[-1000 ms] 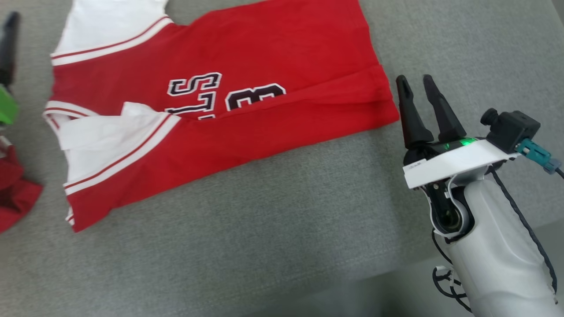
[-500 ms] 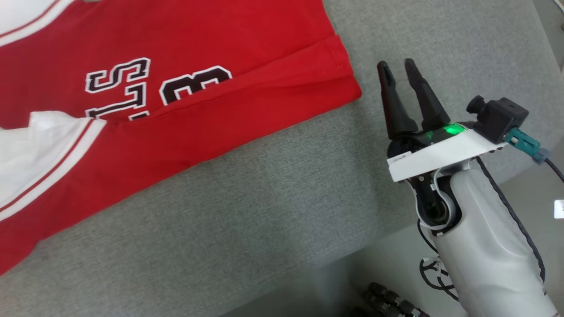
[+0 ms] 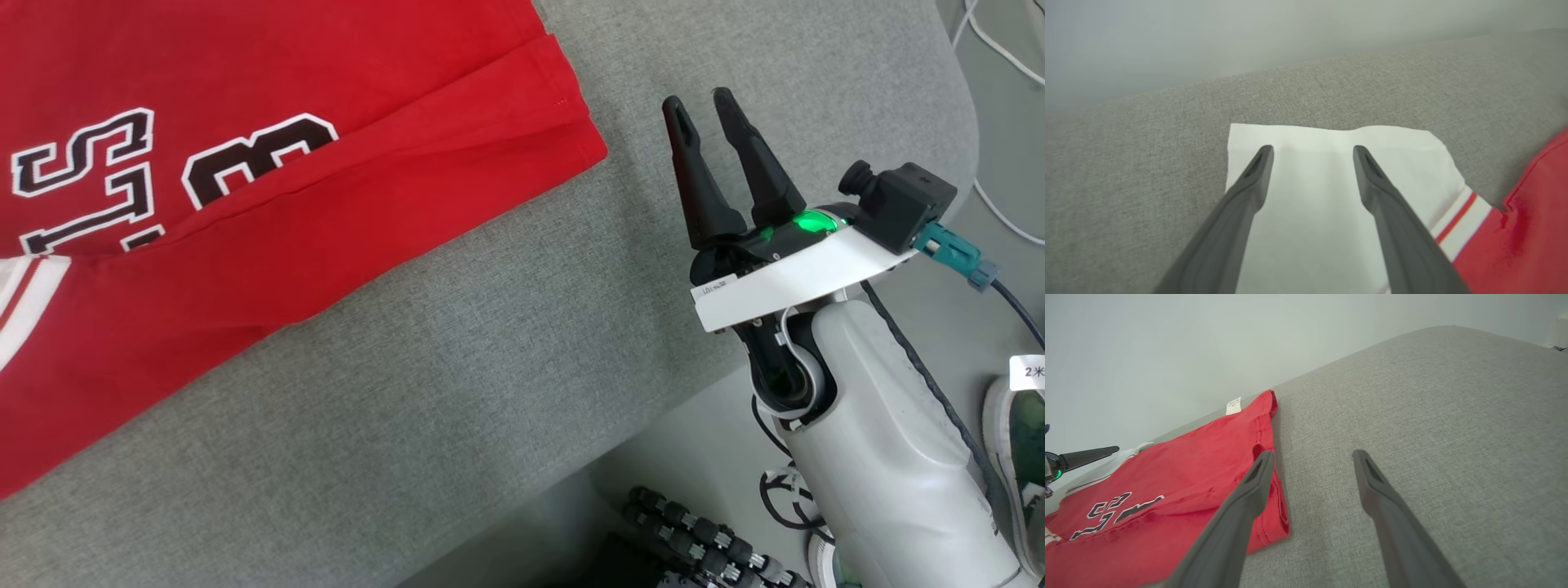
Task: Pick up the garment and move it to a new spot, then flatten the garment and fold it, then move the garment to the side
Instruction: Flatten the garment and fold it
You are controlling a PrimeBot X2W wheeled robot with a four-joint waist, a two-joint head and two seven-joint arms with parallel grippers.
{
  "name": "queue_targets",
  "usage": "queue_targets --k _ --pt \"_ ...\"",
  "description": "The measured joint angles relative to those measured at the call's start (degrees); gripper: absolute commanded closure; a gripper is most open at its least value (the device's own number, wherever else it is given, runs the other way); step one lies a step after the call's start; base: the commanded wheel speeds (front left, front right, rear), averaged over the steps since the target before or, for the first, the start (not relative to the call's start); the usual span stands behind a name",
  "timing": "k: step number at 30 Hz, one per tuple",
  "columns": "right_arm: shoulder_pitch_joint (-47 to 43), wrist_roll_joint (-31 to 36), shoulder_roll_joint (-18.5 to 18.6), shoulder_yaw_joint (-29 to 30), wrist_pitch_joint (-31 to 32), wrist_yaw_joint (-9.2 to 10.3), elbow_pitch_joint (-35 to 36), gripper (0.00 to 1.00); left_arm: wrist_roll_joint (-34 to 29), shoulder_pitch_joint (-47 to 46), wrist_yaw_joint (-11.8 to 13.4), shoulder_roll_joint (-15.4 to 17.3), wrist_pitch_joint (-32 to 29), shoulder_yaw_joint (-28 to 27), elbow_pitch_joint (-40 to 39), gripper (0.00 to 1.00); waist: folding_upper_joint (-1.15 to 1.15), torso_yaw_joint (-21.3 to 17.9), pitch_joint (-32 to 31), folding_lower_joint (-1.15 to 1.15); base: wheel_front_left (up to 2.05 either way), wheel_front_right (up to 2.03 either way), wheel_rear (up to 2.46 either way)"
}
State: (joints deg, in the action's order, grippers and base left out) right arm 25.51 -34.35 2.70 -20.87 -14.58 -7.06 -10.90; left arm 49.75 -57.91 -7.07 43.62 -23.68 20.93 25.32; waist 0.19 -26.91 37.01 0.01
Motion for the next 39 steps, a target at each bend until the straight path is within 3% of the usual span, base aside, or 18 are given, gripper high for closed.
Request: queue_targets --k 6,23,24,25,26,27,39 --pt "0.0 -1.3 0.0 -0.1 0.0 0.0 1.6 0.0 -2.5 -2.7 0.0 2.8 0.9 -0.1 1.7 0.0 0.0 -1.5 1.5 0.0 0.0 0.0 0.0" --pt "0.0 -2.0 -0.1 -1.1 0.0 0.0 2.7 0.0 -2.8 -4.3 0.0 2.9 0.3 -0.7 8.1 0.0 0.0 -2.7 2.1 0.0 0.0 0.0 0.0" --pt "0.0 -2.1 -0.1 -1.1 0.0 0.0 2.7 0.0 -2.7 -4.3 0.0 2.8 0.3 -0.6 8.3 0.11 0.0 -2.8 2.0 0.0 0.0 0.0 0.0" --pt "0.0 -2.1 -0.1 -1.1 0.0 0.0 2.7 0.0 -2.3 -4.3 0.0 2.8 0.3 -0.6 8.4 0.43 0.0 -2.8 2.0 0.0 0.0 0.0 0.0" --pt "0.0 -2.1 -0.1 -1.1 0.0 0.0 2.7 0.0 -1.7 -4.4 0.0 2.7 0.2 -0.5 8.6 0.64 0.0 -2.8 1.9 0.0 0.0 0.0 0.0" --pt "0.0 -2.1 -0.1 -1.1 0.0 0.0 2.7 0.0 -1.7 -4.4 0.0 2.6 0.4 -0.4 8.6 1.0 0.0 -2.8 1.8 0.0 0.0 0.0 0.0" --pt "0.0 -1.8 -0.1 -0.2 0.0 0.0 1.7 0.0 -1.5 -4.7 0.0 -0.3 3.9 1.4 9.3 1.0 0.0 -1.6 -0.5 0.0 0.0 0.0 0.0"
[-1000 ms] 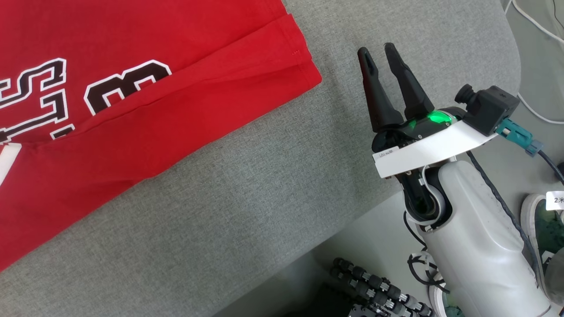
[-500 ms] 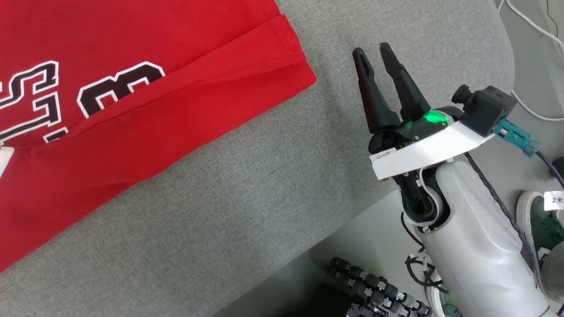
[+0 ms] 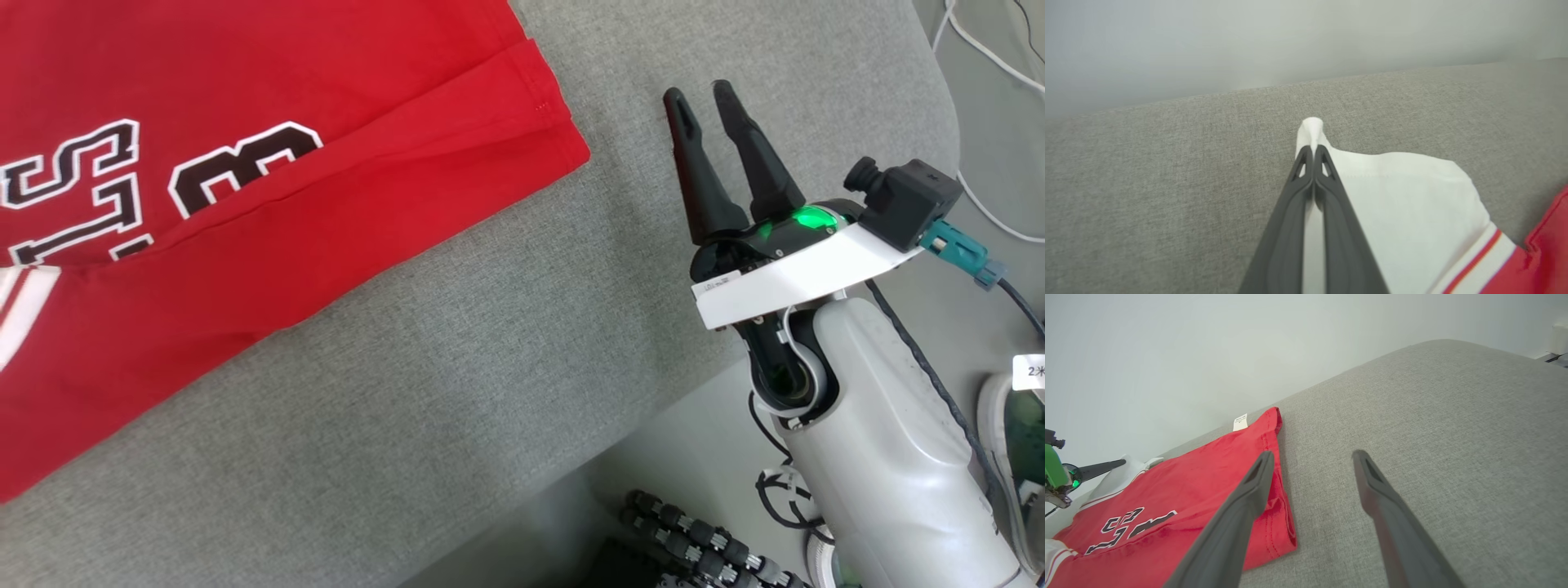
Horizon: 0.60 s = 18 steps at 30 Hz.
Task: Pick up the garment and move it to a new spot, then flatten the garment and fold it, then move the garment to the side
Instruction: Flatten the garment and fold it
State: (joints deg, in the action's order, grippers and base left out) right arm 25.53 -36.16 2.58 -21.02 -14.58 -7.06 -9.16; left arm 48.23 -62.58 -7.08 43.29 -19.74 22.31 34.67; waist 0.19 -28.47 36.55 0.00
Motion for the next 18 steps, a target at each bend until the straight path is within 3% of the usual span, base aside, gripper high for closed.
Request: queue_targets --k 9,18 --pt "0.0 2.3 0.0 1.4 0.0 0.0 -1.7 0.0 4.5 2.6 0.0 -4.9 3.0 5.8 -6.1 1.0 0.0 2.5 -3.1 0.0 0.0 0.0 0.0" --pt "-0.7 3.5 1.7 2.5 0.0 0.0 -3.8 0.0 10.3 9.8 0.0 -5.7 6.5 11.0 -12.5 1.0 0.0 6.0 -7.5 0.0 0.0 0.0 0.0"
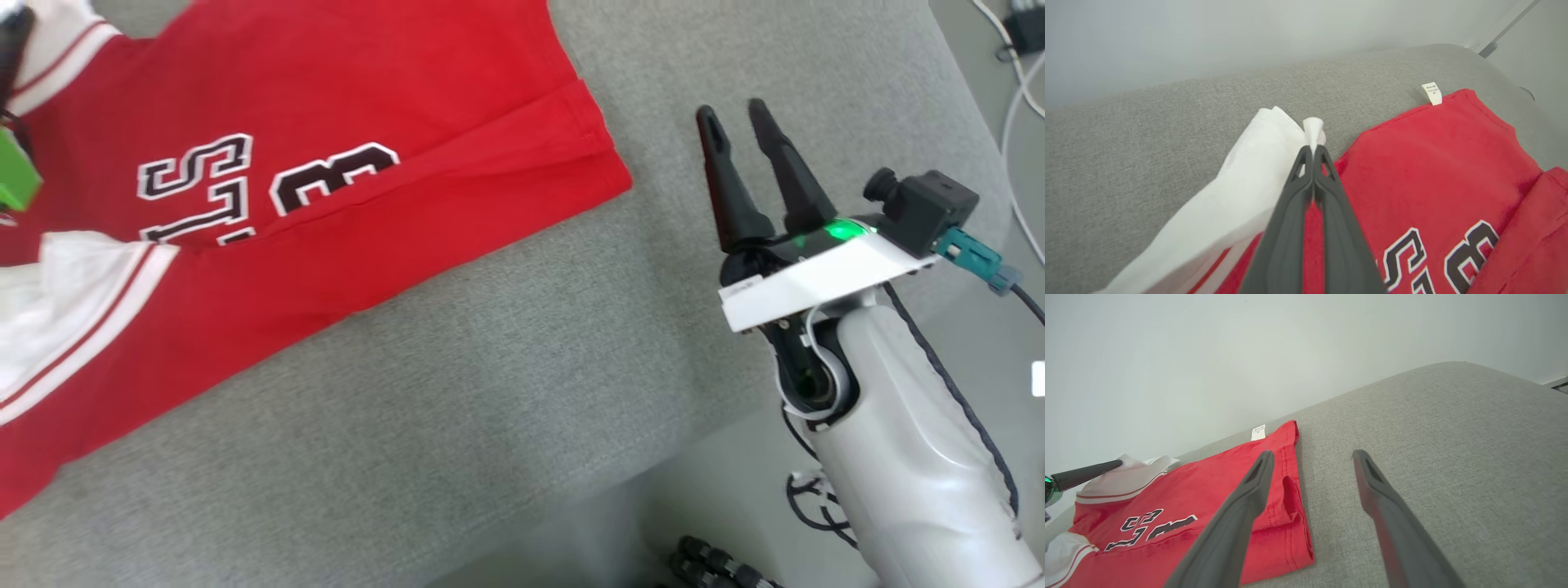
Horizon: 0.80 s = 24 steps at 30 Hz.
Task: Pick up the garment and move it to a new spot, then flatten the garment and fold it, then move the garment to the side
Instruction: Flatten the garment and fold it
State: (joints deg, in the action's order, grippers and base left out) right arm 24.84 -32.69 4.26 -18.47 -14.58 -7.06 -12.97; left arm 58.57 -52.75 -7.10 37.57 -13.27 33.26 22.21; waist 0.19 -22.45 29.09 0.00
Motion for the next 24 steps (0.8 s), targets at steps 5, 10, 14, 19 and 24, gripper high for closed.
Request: queue_targets --k 5,10,14,19,24 --pt "-1.9 0.5 1.5 0.6 0.0 0.0 -1.0 0.0 4.5 3.2 0.0 0.1 1.3 1.9 -3.6 1.0 0.0 2.4 -2.4 0.0 0.0 0.0 0.0" --pt "-2.7 0.6 2.5 0.7 0.0 0.0 -1.7 0.0 9.4 6.2 0.0 0.8 1.8 3.5 -8.0 1.0 0.0 4.8 -4.8 0.0 0.0 0.0 0.0" --pt "-3.7 0.6 3.3 0.9 0.0 0.0 -2.1 0.0 12.4 8.2 0.0 1.8 1.7 5.3 -11.7 1.0 0.0 6.7 -6.5 0.0 0.0 0.0 0.0" --pt "-4.3 0.5 3.3 0.9 0.0 0.0 -2.2 0.0 15.4 10.8 0.0 4.8 1.1 6.6 -14.9 1.0 0.0 8.7 -8.1 0.0 0.0 0.0 0.0" --pt "-4.3 0.5 3.8 1.0 0.0 0.0 -2.3 0.0 18.1 12.7 0.0 6.7 0.7 7.5 -17.7 1.0 0.0 10.2 -9.1 0.0 0.0 0.0 0.0"
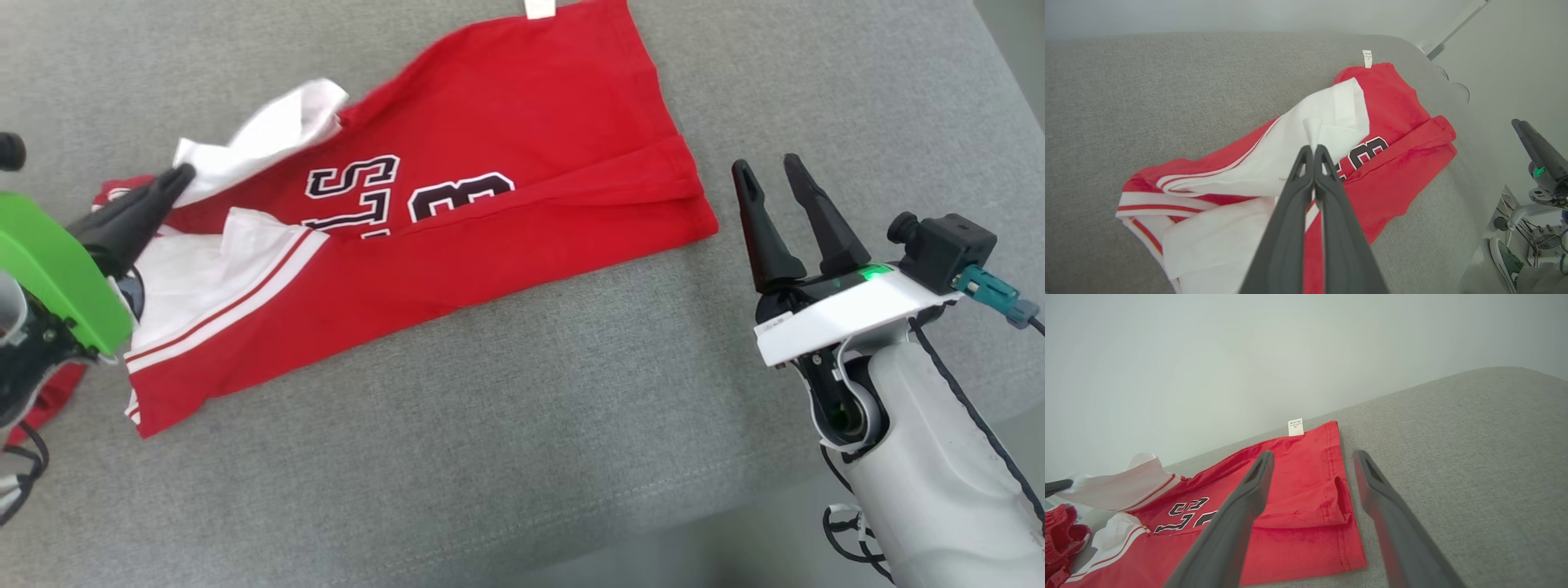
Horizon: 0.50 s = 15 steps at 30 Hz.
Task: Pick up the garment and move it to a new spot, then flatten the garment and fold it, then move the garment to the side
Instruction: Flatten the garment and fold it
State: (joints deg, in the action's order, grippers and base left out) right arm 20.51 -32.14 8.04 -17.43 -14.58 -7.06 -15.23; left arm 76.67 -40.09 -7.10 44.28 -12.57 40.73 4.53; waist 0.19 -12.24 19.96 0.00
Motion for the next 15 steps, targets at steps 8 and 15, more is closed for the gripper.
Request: queue_targets --k 8,15 --pt "-1.2 0.0 0.9 0.3 0.0 0.0 -0.5 0.0 -0.4 2.4 0.0 2.8 -1.0 4.3 -3.0 1.0 0.0 1.5 -1.1 0.0 0.0 0.0 0.0" --pt "-1.1 0.0 0.9 -0.5 0.0 -0.01 -0.5 0.0 -1.0 3.8 0.0 5.5 0.3 5.6 -4.4 1.0 0.0 2.1 -1.5 0.0 0.0 0.0 0.0"
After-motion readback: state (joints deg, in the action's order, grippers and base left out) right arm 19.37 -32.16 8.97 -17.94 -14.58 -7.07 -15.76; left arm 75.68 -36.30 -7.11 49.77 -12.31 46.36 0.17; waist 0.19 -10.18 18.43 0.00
